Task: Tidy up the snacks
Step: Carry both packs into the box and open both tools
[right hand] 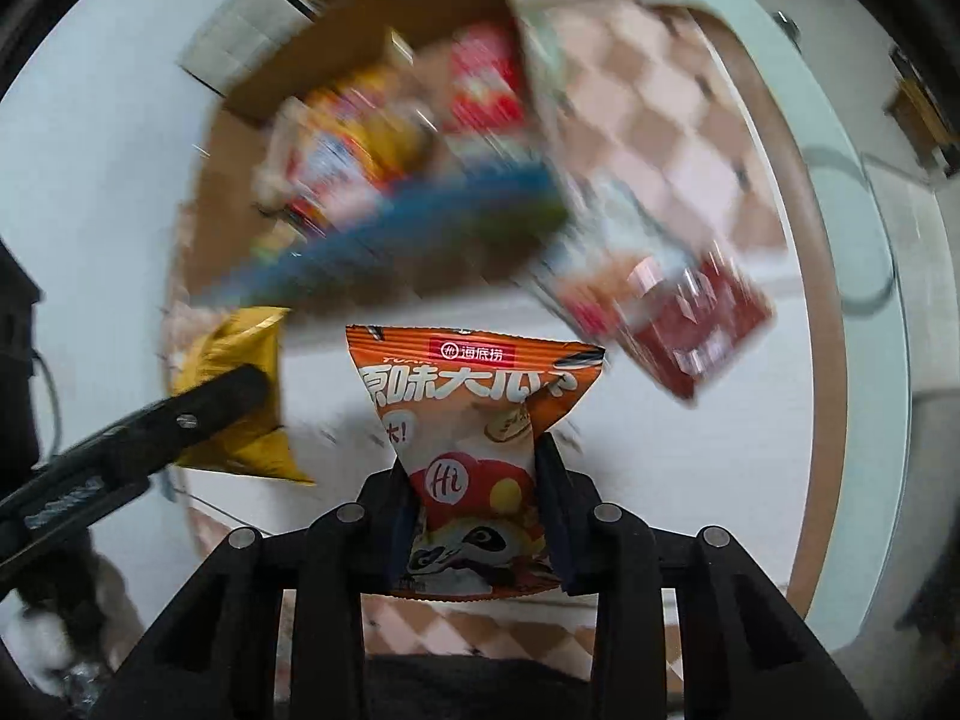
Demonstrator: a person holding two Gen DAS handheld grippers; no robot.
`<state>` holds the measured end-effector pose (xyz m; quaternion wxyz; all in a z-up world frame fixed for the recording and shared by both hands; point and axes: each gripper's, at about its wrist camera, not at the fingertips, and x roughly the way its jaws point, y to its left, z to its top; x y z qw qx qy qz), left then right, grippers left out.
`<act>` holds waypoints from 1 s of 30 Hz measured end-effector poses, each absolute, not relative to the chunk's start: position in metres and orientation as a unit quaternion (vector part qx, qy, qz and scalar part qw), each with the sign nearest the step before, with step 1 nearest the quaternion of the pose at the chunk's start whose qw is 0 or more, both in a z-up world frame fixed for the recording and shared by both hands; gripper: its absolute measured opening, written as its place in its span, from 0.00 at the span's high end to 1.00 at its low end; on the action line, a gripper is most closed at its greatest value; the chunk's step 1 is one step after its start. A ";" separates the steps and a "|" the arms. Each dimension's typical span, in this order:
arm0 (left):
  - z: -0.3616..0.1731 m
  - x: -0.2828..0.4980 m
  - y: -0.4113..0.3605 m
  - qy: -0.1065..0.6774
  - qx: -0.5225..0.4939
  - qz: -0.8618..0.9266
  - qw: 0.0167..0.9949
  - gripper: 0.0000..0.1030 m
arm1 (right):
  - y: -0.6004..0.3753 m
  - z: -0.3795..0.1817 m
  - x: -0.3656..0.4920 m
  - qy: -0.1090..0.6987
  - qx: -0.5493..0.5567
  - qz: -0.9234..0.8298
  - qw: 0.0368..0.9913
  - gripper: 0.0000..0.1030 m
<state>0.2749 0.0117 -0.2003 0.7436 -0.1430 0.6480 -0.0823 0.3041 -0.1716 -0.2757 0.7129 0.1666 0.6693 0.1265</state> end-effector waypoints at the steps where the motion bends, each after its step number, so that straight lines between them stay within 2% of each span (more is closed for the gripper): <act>1: -0.191 0.284 0.017 0.641 -0.145 -0.082 0.750 0.57 | -0.168 -0.262 0.315 0.659 0.169 0.134 0.720 0.63; 6: -0.169 0.325 0.044 0.619 -0.134 -0.054 0.772 0.57 | -0.173 -0.217 0.358 0.624 0.169 0.132 0.751 0.63; 9: -0.176 0.355 0.057 0.619 -0.126 -0.036 0.774 0.57 | -0.165 -0.215 0.390 0.618 0.169 0.116 0.759 0.63; 18: -0.233 0.418 0.101 0.655 -0.110 0.020 0.747 0.57 | -0.148 -0.290 0.455 0.654 0.203 0.060 0.727 0.63; 24: -0.267 0.433 0.113 0.682 -0.103 0.033 0.723 0.56 | -0.133 -0.329 0.470 0.671 0.203 0.043 0.711 0.63; 27: -0.286 0.435 0.114 0.703 -0.106 0.035 0.702 0.55 | -0.127 -0.345 0.478 0.689 0.194 0.040 0.697 0.60; 28: -0.290 0.435 0.114 0.707 -0.110 0.034 0.698 0.49 | -0.125 -0.347 0.480 0.695 0.187 0.038 0.694 0.54; 29: -0.294 0.435 0.114 0.711 -0.111 0.031 0.694 0.44 | -0.124 -0.350 0.481 0.699 0.178 0.037 0.691 0.36; 30: -0.294 0.434 0.113 0.711 -0.112 0.029 0.694 0.34 | -0.123 -0.351 0.482 0.700 0.176 0.040 0.691 0.27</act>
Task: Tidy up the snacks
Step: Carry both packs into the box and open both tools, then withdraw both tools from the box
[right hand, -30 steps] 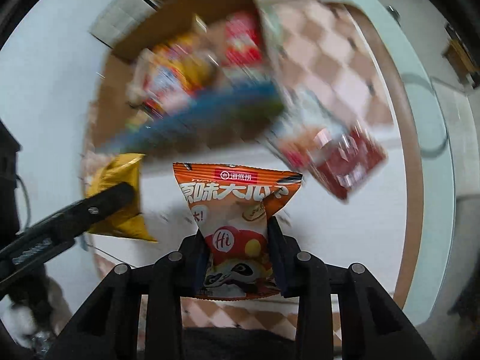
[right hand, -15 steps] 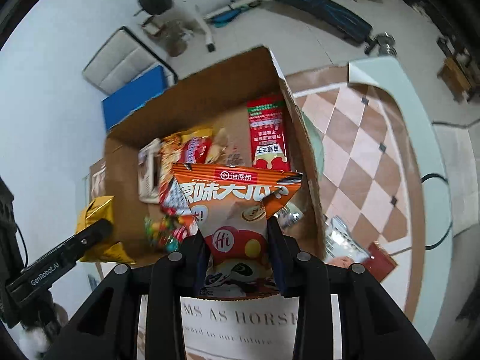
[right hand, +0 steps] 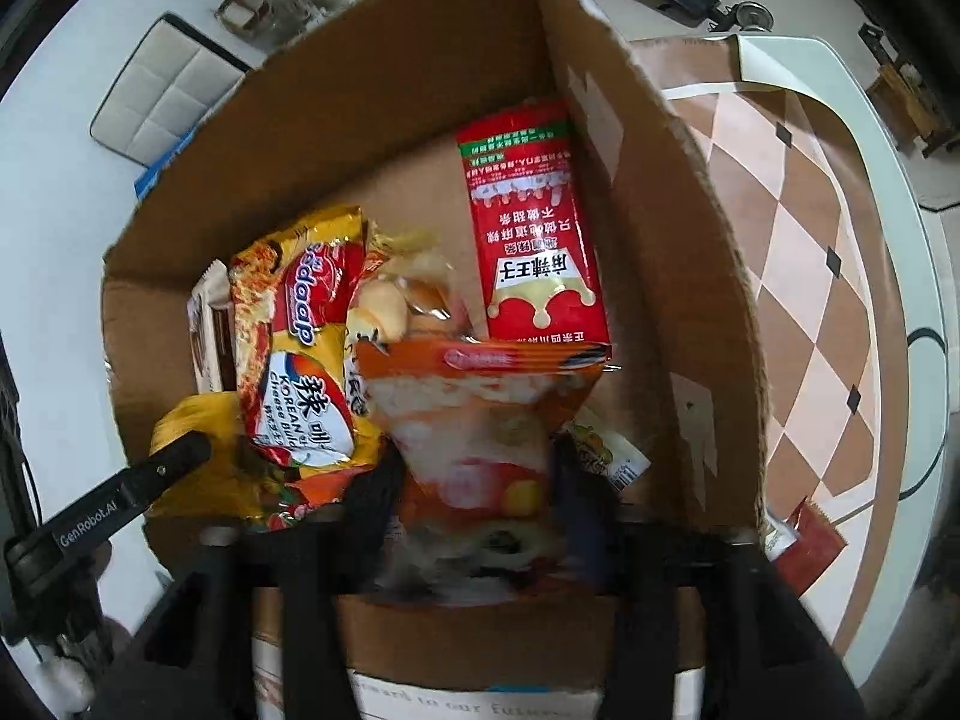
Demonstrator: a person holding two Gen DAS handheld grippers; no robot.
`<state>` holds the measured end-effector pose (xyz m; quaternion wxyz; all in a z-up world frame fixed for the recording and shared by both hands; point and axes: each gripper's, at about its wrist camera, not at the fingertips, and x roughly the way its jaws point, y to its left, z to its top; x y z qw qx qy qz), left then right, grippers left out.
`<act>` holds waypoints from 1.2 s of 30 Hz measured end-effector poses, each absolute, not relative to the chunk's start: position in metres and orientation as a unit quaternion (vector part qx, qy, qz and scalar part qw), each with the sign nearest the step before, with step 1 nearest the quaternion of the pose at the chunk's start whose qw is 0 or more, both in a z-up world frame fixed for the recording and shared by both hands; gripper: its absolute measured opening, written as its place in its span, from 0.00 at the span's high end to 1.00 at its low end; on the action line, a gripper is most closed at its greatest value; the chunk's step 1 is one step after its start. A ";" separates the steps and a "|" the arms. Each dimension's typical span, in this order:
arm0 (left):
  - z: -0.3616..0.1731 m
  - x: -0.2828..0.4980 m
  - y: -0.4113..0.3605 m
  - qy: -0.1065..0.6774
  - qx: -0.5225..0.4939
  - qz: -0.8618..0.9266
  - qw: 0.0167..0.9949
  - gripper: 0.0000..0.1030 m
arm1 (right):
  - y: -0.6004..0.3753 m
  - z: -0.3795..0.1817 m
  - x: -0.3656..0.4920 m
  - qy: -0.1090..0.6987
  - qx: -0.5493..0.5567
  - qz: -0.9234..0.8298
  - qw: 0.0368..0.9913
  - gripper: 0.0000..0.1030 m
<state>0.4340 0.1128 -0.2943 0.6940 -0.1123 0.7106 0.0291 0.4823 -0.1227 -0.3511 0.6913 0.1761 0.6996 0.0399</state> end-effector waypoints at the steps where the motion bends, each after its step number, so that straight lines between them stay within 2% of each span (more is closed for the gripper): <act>1: -0.294 0.433 0.112 0.710 -0.108 0.032 0.696 0.21 | -0.122 -0.351 0.483 0.698 0.177 0.046 0.692 0.25; 2: -0.294 0.432 0.111 0.709 -0.106 0.032 0.697 0.16 | -0.119 -0.349 0.483 0.699 0.170 0.049 0.693 0.20; 4: -0.292 0.432 0.111 0.705 -0.103 0.034 0.701 0.14 | -0.116 -0.345 0.483 0.696 0.159 0.050 0.699 0.12; 17: -0.255 0.416 0.089 0.673 -0.077 0.023 0.735 0.14 | -0.117 -0.313 0.469 0.677 0.082 0.050 0.730 0.10; 24: -0.218 0.386 0.076 0.629 -0.064 0.027 0.774 0.14 | -0.120 -0.280 0.446 0.643 0.024 0.050 0.764 0.09; 36: -0.165 0.330 0.062 0.559 -0.053 0.032 0.827 0.14 | -0.131 -0.231 0.391 0.599 0.015 0.065 0.798 0.09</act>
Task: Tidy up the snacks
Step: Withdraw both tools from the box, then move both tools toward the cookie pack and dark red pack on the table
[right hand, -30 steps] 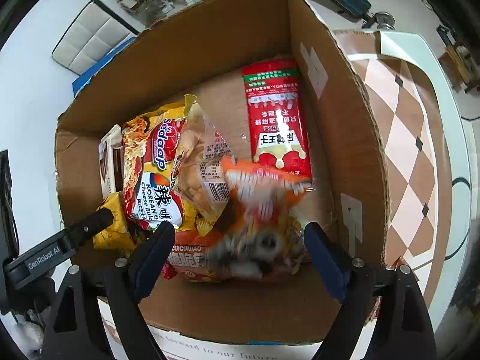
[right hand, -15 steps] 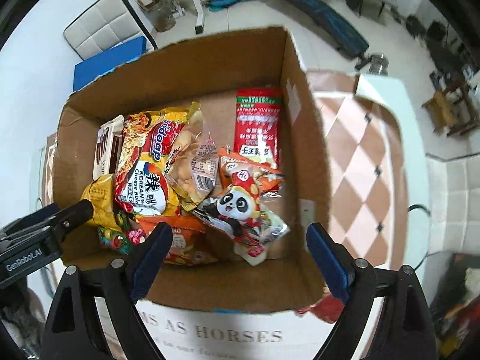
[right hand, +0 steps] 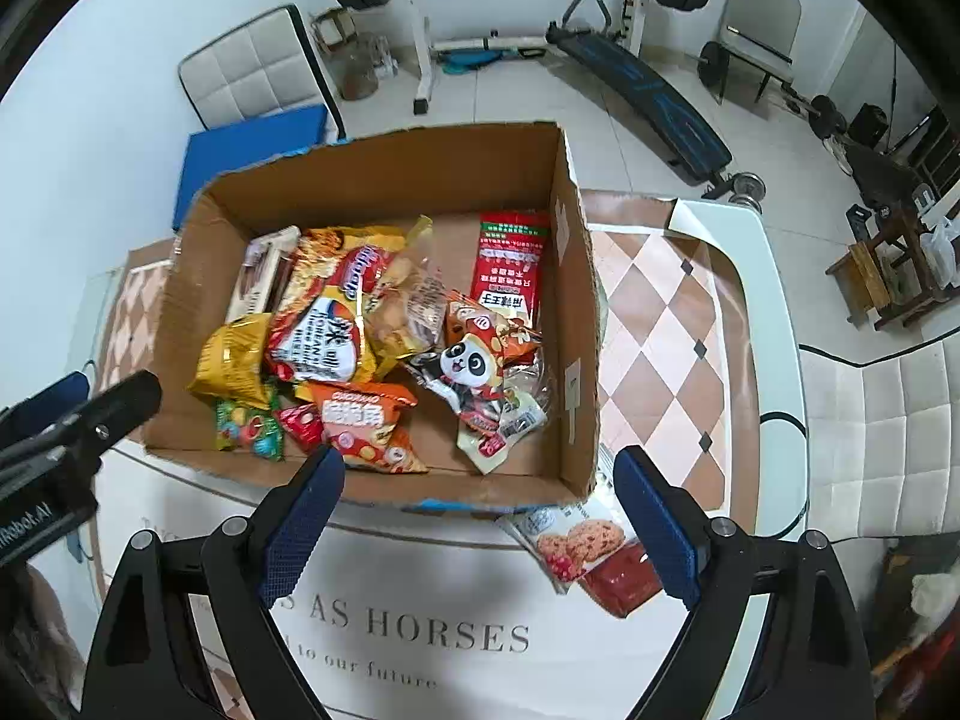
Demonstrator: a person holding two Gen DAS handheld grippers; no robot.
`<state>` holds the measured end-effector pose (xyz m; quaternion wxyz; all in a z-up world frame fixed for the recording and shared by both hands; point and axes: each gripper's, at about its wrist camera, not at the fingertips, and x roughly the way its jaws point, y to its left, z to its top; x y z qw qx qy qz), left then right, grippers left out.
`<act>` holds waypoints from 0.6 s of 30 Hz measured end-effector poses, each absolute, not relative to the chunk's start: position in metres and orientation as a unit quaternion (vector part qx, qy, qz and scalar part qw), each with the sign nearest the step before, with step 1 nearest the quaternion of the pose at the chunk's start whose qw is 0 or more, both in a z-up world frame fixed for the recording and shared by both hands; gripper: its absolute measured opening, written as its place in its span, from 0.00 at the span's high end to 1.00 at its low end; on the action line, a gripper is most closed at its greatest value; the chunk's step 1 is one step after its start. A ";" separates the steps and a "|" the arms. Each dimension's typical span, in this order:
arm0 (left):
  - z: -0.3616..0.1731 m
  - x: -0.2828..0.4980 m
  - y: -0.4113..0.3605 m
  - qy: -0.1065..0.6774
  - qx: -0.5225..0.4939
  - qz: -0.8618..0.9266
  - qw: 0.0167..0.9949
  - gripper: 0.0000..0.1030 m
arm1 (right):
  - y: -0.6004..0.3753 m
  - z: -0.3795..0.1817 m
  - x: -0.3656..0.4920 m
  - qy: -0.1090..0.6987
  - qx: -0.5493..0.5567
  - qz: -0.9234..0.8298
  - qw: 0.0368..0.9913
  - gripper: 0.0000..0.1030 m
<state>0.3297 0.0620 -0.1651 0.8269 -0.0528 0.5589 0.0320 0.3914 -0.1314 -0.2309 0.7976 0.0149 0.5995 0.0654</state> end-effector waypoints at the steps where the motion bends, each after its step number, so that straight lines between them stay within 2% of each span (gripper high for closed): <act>1: -0.162 0.325 0.061 0.555 -0.052 0.032 0.830 0.14 | -0.133 -0.227 0.387 0.597 0.019 0.067 0.799 0.09; 12: -0.134 0.281 0.044 0.522 -0.050 0.027 0.851 0.14 | -0.149 -0.187 0.341 0.568 0.051 0.086 0.817 0.09; 18: -0.153 0.270 0.015 0.526 -0.022 0.040 0.849 0.14 | -0.214 -0.221 0.327 0.599 0.160 0.048 0.783 0.09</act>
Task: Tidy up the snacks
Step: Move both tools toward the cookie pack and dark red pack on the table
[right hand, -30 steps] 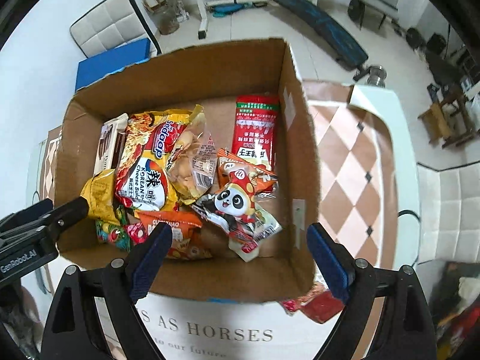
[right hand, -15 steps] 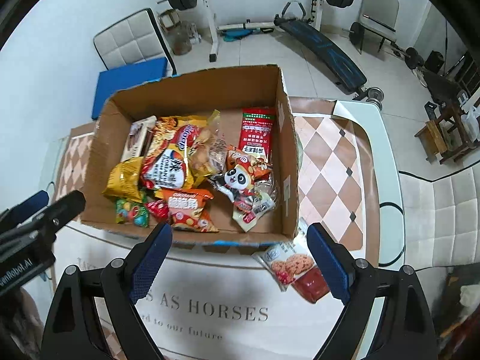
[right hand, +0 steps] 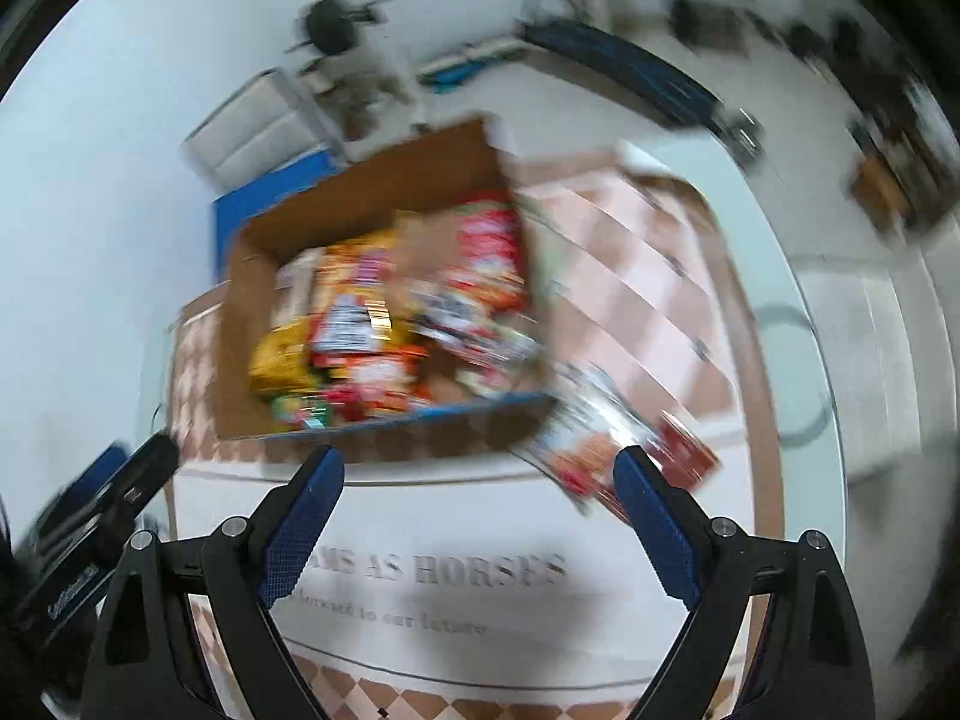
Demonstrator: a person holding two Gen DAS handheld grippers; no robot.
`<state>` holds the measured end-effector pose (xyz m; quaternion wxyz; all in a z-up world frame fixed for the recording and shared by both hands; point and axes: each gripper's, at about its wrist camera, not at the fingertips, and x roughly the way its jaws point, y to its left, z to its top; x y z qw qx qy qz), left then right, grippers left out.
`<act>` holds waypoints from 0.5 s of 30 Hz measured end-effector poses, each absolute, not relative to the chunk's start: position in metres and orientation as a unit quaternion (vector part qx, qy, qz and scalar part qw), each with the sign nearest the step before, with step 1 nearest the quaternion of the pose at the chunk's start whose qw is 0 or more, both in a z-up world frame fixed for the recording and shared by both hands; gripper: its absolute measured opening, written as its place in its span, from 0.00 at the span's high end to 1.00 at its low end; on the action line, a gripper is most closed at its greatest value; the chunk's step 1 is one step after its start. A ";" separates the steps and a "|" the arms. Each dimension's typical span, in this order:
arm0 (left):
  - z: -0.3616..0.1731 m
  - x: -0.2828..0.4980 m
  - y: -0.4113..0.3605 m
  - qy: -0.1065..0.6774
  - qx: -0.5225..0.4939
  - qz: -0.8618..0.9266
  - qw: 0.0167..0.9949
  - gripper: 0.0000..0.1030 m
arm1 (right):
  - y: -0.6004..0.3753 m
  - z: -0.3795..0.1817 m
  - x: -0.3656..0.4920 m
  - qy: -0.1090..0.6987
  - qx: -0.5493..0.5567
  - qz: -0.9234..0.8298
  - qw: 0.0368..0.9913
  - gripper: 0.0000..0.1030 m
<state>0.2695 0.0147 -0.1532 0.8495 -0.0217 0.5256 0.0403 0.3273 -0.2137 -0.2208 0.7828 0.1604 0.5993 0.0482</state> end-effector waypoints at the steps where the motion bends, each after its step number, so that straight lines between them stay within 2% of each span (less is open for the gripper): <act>1: -0.161 0.270 0.007 0.529 -0.010 0.042 0.847 0.14 | -0.229 -0.232 0.325 0.608 0.176 0.031 0.774 0.09; 8: -0.237 0.279 -0.058 0.566 0.079 0.015 0.820 0.14 | -0.306 -0.351 0.322 0.678 0.263 -0.068 0.683 0.09; 12: -0.263 0.285 -0.079 0.575 0.116 0.001 0.810 0.14 | -0.318 -0.394 0.323 0.693 0.291 -0.092 0.654 0.09; 15: -0.276 0.287 -0.086 0.582 0.137 0.003 0.802 0.14 | -0.319 -0.404 0.332 0.685 0.303 -0.095 0.656 0.12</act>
